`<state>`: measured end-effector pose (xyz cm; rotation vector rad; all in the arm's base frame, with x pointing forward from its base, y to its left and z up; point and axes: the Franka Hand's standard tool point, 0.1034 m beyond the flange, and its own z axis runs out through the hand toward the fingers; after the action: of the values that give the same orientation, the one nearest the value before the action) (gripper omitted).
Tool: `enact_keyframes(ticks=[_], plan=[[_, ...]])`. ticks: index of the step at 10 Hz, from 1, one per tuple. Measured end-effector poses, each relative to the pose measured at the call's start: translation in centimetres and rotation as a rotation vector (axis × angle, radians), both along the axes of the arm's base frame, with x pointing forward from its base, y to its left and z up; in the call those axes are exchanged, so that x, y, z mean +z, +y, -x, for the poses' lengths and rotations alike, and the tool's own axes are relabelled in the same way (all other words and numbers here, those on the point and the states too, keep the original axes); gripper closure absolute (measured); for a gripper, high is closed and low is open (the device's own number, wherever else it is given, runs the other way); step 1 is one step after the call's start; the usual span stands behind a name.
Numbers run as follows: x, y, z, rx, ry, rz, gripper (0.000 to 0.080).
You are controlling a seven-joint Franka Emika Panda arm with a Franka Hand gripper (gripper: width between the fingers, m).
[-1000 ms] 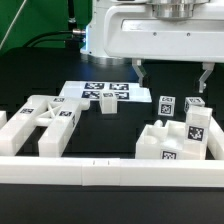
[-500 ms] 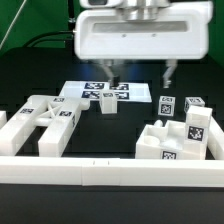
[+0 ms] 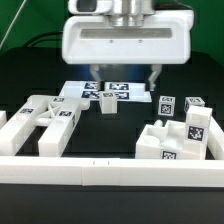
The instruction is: Assemble chair
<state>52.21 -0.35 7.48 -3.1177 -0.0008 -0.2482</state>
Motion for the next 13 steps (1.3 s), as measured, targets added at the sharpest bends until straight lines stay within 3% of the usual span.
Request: enact_keyframes(ticks=[1, 4, 7, 9, 11, 13], plan=[[-0.5, -1.5, 0.3, 0.154, 0.009, 0.031, 0.0151], [-0.9, -1.4, 0.6, 0.218, 0.015, 0.040, 0.0151], [-1.2, -1.0, 1.0, 0.214, 0.059, 0.021, 0.0151], [-1.4, 0.4, 2.5, 0.211, 0.217, 0.030, 0.0151], [-2.5, 0.1, 4.0, 0.202, 0.348, 0.064, 0.0151], [-2.8, -0.1, 5.0, 0.192, 0.470, 0.054, 0.0151]])
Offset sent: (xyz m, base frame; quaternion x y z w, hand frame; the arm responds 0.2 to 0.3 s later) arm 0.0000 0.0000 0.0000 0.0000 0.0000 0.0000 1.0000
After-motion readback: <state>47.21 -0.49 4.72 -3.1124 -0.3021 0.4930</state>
